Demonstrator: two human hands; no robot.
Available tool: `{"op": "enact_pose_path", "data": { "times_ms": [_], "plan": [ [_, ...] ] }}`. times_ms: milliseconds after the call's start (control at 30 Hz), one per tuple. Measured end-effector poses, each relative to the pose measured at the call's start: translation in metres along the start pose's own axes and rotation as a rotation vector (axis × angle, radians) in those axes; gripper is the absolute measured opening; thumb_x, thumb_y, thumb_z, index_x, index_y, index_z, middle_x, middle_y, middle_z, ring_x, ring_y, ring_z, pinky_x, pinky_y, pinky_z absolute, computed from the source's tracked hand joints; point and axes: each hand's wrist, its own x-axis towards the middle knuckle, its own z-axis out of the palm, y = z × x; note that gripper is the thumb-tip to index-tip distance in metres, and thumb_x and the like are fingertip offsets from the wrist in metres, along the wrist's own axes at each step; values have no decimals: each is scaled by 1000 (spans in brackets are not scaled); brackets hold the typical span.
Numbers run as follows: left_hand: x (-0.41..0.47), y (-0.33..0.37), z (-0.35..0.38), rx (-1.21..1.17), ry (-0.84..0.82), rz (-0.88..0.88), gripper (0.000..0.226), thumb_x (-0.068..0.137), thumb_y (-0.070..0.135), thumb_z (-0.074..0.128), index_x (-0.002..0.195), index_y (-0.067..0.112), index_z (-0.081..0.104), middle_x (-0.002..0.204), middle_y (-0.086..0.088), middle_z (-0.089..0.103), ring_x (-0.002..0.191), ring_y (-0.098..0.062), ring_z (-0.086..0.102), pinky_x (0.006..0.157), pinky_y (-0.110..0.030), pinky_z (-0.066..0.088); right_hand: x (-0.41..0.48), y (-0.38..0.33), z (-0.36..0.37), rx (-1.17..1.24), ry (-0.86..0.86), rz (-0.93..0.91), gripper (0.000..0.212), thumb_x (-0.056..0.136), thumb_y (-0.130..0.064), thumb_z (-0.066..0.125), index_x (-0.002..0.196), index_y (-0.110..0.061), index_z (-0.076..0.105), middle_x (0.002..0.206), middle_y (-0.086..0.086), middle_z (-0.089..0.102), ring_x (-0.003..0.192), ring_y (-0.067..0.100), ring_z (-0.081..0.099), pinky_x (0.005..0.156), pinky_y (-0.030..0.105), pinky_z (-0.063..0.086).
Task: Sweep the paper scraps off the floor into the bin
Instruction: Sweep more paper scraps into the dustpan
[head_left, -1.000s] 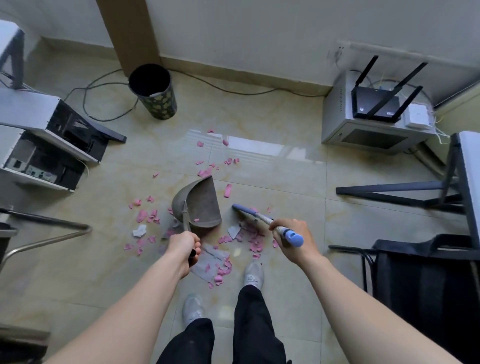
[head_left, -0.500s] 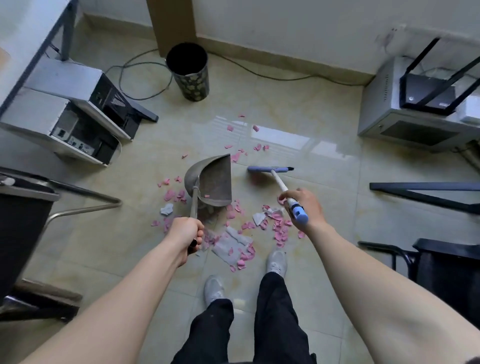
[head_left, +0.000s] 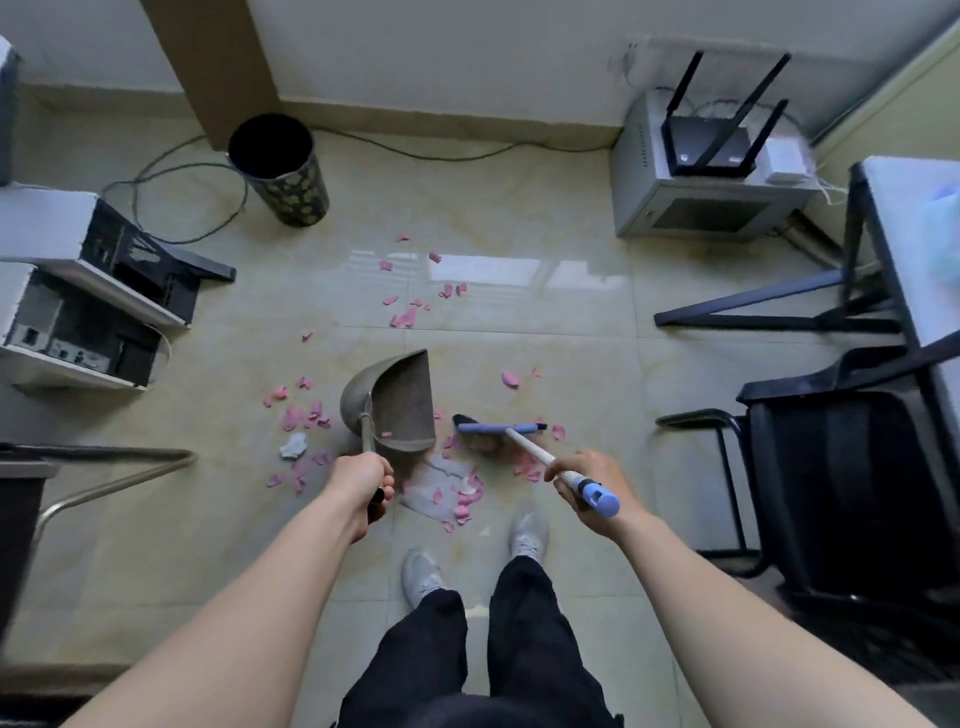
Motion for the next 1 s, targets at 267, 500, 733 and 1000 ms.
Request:
{"op": "enact_pose_path", "data": {
  "times_ms": [267,500,733,1000],
  "plan": [
    [-22,-18,20,20,-29,-12,13,86,-2,45,83,7,54,56,-4,45,41,-11,36,40,-14,28,-54,36,-18,230,121,13,19,93,-2,65,92,-15,79,73,-28,66,66,-6,59,59,12,41],
    [-29,-34,33,8,-24,5,15,86,1,45,78,10,54,49,0,44,35,-9,35,36,-12,28,-40,60,-37,350,316,37,17,95,-10,72,92,-26,77,84,-15,71,73,-12,63,65,4,43],
    [-37,-40,38,-32,45,18,19,86,2,47,71,13,50,44,2,43,30,-8,34,36,-11,25,19,52,-66,425,423,21,19,94,-6,68,94,-23,76,83,-9,68,67,-11,61,60,2,41],
    [-24,-57,55,-60,110,16,20,88,2,47,72,13,49,46,1,43,31,-8,33,34,-11,26,78,81,-59,336,298,31,19,94,-13,69,96,-29,79,102,4,73,87,31,68,71,34,56]
  ]
}}
